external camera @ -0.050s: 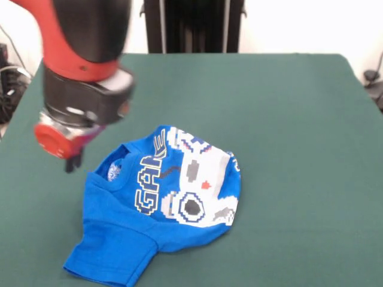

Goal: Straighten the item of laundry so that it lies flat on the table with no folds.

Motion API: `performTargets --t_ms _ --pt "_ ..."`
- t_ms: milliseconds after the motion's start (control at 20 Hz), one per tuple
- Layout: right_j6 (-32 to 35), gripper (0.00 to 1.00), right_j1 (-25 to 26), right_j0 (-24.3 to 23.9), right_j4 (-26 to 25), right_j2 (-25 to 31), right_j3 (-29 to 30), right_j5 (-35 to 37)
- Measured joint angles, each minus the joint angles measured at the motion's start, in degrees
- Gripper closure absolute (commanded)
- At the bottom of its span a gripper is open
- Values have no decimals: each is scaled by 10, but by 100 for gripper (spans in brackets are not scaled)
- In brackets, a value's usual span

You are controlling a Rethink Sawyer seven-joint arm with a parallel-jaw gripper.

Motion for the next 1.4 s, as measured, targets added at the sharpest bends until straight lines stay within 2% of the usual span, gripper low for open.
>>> performTargets --t_ms 300,850,1400 --pt "0 100 -18 -7 -32 26 43 0" --pt "0 100 -32 16 -48 53 62 0" --pt "0 100 -61 19 -50 65 73 0"
